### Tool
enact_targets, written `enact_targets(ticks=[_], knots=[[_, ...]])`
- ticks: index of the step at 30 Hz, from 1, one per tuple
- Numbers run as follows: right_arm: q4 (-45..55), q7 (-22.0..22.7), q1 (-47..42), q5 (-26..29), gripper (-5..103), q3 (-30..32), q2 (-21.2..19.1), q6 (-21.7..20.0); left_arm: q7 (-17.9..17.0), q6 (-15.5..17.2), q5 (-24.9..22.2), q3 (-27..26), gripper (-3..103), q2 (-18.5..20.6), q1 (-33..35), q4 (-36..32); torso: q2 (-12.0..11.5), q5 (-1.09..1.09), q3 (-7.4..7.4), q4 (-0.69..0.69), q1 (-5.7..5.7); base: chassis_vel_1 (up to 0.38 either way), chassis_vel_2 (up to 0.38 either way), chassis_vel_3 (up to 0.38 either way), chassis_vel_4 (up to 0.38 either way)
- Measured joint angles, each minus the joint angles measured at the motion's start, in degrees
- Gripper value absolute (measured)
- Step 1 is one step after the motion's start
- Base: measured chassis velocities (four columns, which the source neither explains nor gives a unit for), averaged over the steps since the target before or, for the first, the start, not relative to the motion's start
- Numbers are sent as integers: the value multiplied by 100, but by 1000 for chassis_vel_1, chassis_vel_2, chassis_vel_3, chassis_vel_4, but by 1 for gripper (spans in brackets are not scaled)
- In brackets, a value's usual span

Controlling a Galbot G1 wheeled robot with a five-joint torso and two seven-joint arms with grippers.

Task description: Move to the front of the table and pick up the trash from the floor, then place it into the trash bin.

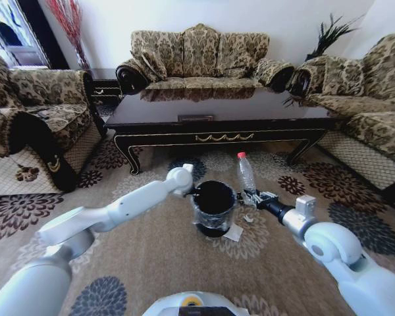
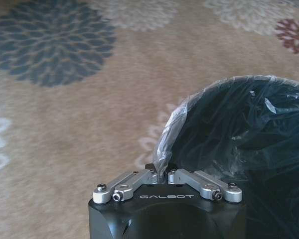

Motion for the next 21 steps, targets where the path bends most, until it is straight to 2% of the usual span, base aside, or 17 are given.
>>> enact_targets(ticks=[3, 13, 16, 18, 21], knots=[[57, 37, 10, -21, 20, -185, 53, 10, 14, 0, 18, 102, 4, -372, -51, 203, 0, -1, 0, 1, 0, 0, 0, 0, 0], [-35, 87, 51, -220, 18, -474, 113, 13, -43, 1, 59, 180, 4, -543, -14, 190, 0, -1, 0, 3, 0, 0, 0, 0, 0], [-137, 90, 47, -292, 33, -493, 113, 46, -63, 1, 18, 180, 4, -481, -32, 57, 0, -2, 0, 0, 0, 0, 0, 0, 0], [-163, 90, 47, -295, 33, -493, 113, 61, -77, 1, 10, 179, 4, -449, -46, 37, 0, -2, -1, 1, 0, 0, 0, 0, 0], [-202, 89, 56, -293, 50, -495, 117, 81, -98, 1, -11, 172, 4, -329, -66, -22, 0, -2, 0, 4, 0, 0, 0, 0, 0]])
